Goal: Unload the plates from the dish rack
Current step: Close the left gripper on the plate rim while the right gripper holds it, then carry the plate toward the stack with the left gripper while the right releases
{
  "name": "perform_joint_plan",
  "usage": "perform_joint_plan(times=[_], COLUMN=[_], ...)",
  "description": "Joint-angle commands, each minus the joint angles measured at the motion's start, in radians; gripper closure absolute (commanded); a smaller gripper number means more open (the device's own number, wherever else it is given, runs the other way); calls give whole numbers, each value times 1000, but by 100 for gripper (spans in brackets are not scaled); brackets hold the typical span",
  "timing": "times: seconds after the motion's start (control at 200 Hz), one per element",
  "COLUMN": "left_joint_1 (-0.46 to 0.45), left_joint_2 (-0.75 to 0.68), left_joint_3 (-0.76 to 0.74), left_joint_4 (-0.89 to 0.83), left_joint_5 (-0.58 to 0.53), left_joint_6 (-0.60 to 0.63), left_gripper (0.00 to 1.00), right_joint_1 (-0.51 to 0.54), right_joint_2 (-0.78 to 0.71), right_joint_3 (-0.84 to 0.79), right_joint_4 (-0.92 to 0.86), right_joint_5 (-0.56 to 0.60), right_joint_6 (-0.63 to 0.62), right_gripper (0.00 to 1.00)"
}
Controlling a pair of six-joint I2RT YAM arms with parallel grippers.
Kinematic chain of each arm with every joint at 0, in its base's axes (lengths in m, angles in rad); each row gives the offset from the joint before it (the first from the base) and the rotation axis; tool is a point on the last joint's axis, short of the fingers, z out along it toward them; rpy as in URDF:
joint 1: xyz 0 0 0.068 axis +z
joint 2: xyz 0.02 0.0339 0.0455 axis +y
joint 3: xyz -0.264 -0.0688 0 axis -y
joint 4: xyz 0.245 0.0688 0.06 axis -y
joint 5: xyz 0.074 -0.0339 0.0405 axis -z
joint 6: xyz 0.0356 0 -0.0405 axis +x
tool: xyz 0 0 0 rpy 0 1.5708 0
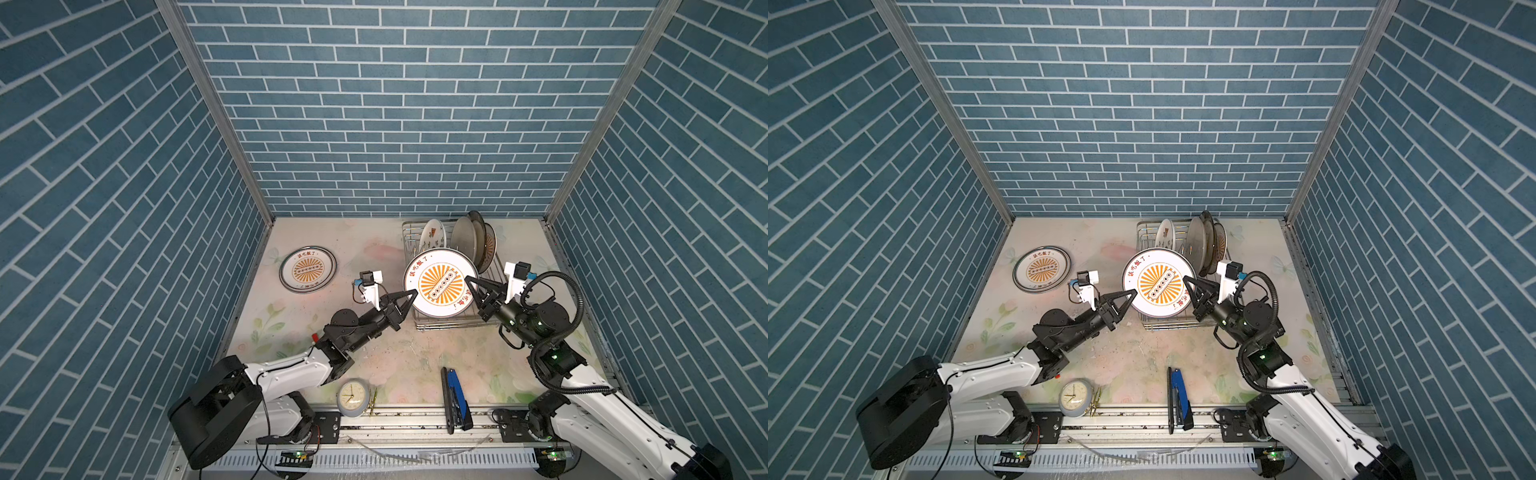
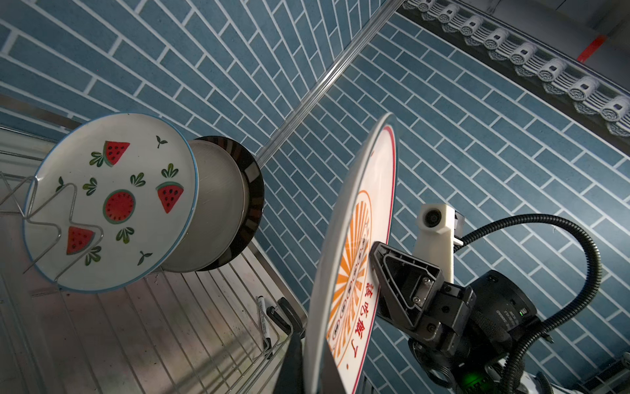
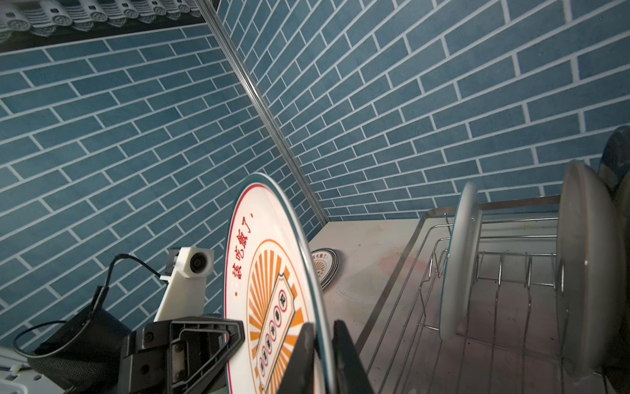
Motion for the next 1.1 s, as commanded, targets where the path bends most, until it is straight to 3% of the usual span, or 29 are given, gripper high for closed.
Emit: perform_joint_plan(times=[0.0, 0.1, 0.275, 0.52, 0.885, 1.095], left_joint_1=[-8, -8, -8, -3, 108, 251], left_joint_2=[-7, -23, -33, -55, -231, -330], left_joint_3=[40, 29, 18, -7, -61, -89], left_joint_4=[-16, -24, -24, -24, -179, -301], left_joint_5=[7, -22, -37, -76, -176, -190], left_joint_6=[17, 17, 17, 18, 15, -39], left_gripper=[100, 100, 100, 100, 100, 100], right_joint_1=[15, 15, 15, 15, 15, 42], right_joint_2=[3, 9, 40, 77, 111, 211], right_joint_3=[8, 0, 12, 25, 15, 68], right_joint_4=[29, 44, 43, 37, 84, 96], right_joint_5=[-84, -91, -119, -106, -106, -98], right_joint_6=[-17, -17, -11, -16, -43, -54], right_gripper=[70, 34, 1, 1, 1, 1])
